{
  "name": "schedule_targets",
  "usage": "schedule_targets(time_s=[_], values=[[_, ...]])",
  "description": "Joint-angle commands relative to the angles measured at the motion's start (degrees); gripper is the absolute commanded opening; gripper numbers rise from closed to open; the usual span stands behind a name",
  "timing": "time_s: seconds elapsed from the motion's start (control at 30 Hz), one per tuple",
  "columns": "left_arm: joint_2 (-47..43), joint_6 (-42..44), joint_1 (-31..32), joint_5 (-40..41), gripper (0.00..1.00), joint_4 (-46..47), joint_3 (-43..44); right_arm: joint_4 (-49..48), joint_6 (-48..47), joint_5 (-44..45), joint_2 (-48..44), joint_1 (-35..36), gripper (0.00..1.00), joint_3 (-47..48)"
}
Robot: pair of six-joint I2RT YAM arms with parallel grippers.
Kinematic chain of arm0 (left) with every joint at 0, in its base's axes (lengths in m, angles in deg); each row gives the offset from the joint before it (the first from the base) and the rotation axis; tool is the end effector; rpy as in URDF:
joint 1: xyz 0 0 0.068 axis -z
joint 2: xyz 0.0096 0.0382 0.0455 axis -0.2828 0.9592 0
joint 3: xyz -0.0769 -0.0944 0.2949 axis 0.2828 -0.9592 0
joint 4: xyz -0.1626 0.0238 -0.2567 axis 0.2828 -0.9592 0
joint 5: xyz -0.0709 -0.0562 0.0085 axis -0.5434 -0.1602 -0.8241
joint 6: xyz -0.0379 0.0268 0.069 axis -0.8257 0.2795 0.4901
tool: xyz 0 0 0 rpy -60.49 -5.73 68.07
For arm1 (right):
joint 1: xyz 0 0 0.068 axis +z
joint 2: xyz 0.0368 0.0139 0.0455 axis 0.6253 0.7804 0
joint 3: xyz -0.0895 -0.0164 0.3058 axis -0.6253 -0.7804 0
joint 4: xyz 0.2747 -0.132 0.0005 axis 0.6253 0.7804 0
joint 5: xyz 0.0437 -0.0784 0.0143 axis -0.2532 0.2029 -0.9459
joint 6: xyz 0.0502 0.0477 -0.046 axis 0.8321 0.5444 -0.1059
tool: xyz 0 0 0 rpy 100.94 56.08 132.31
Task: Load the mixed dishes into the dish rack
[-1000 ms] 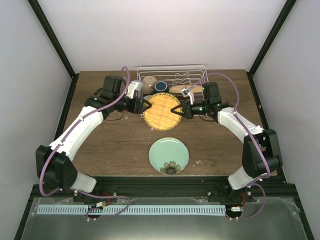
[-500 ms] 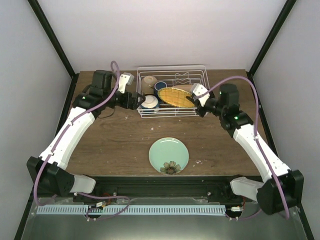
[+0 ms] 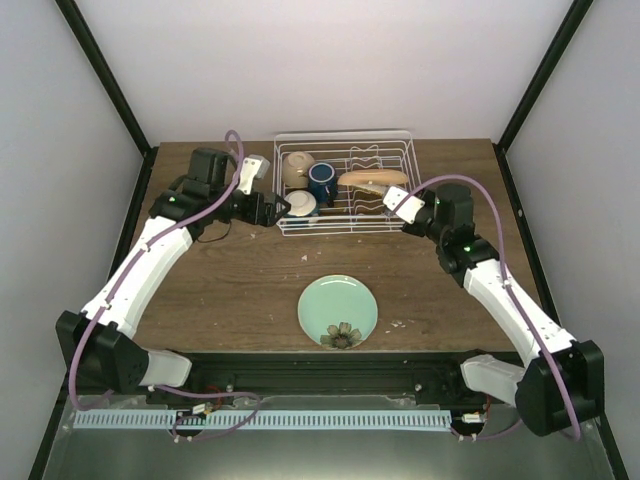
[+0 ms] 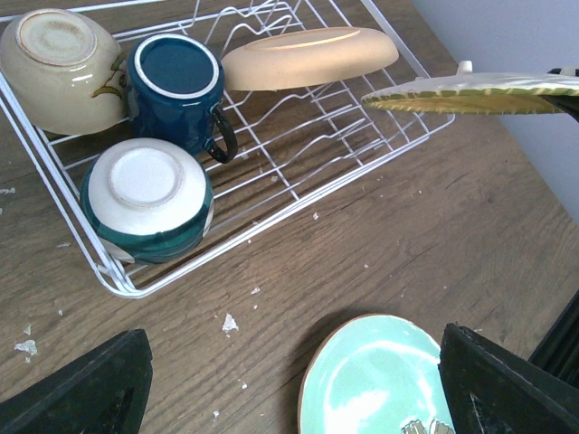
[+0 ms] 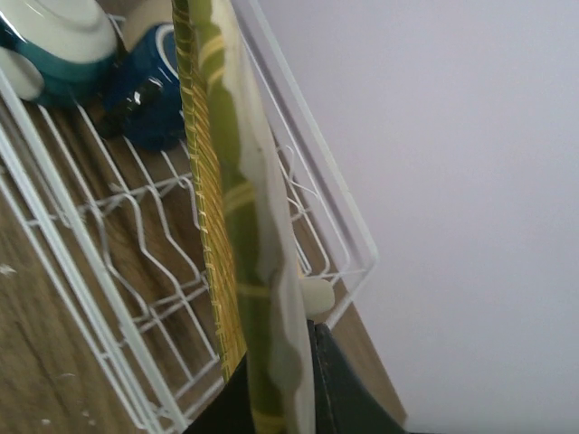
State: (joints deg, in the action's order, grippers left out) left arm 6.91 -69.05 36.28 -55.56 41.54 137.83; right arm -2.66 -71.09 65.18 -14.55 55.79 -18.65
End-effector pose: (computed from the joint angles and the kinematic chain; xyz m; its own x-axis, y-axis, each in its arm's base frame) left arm 0.3196 -0.1485 0.3803 -0.6770 0.1666 -0.7169 0.5538 0.7568 -0.3471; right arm 0.3026 0.1006 0.3229 0.1275 -0.8198 -0.5582 -0.4905 0.4370 -0.7539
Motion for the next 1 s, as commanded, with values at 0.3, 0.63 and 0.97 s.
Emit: schedule_targets(time_s=[0.3, 0.63, 0.97], values=[[0.36, -0.72, -0.17, 1.79, 0.88, 1.56, -0.61, -16.30, -12.41, 6.48, 5.23, 1.14, 0.01, -3.55], [1.92, -0.88, -0.20, 2.49, 0.88, 2.14, -0.18, -28.80, -20.04, 7.77, 10.01, 2.28, 0.01, -7.10], [3.33, -0.84, -0.33, 2.53, 0.88, 2.54, 0.70, -38.23, -23.35, 8.39, 16.51, 3.25, 0.01, -9.06]])
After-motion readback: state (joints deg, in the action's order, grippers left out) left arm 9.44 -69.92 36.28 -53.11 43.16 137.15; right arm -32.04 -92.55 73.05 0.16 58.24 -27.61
